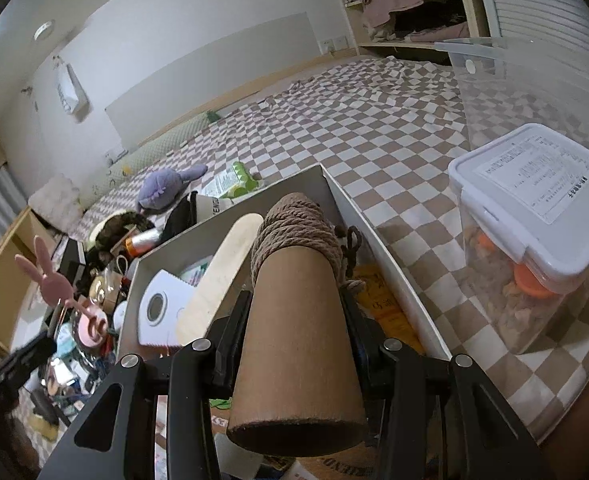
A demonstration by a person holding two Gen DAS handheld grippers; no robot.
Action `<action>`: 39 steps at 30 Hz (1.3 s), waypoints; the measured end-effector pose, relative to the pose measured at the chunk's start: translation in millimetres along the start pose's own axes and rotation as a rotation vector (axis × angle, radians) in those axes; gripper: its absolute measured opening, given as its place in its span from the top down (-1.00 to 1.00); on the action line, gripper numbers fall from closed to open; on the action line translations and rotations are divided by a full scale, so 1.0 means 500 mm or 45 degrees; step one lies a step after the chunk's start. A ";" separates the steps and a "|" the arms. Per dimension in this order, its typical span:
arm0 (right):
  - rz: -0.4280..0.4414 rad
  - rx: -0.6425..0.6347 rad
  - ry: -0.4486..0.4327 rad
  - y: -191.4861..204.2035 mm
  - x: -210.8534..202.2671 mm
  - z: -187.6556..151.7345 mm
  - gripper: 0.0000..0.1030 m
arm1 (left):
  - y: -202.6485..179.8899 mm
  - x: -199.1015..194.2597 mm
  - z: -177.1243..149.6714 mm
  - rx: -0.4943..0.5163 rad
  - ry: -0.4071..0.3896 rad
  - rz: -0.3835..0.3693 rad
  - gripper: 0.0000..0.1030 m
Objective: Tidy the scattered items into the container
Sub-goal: 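Carry the tube and lighter into the white SHOES box with both grippers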
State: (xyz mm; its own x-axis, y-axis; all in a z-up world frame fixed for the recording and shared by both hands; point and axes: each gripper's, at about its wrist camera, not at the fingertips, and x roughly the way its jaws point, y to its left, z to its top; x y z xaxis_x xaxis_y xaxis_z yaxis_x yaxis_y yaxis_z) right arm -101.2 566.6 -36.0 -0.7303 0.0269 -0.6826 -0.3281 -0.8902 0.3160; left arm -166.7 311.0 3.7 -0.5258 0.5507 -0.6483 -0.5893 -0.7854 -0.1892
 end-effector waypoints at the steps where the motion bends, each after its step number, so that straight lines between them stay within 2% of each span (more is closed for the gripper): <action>1: -0.007 -0.020 0.011 -0.001 0.002 -0.001 0.16 | -0.008 0.009 0.007 0.009 0.007 -0.001 0.54; 16: -0.077 -0.239 0.079 0.001 -0.004 -0.015 0.16 | -0.095 0.170 0.084 0.169 0.150 0.024 0.54; 24: -0.131 -0.354 0.114 0.010 -0.008 -0.018 0.16 | -0.117 0.239 0.105 0.259 0.215 0.094 0.54; 36: -0.089 -0.392 0.051 0.027 -0.062 -0.011 0.15 | -0.124 0.288 0.111 0.272 0.257 0.086 0.54; 38: -0.081 -0.393 0.054 0.030 -0.062 -0.014 0.15 | -0.123 0.288 0.114 0.260 0.251 0.071 0.39; 39: -0.077 -0.394 0.056 0.031 -0.062 -0.015 0.15 | -0.123 0.286 0.116 0.256 0.246 0.069 0.13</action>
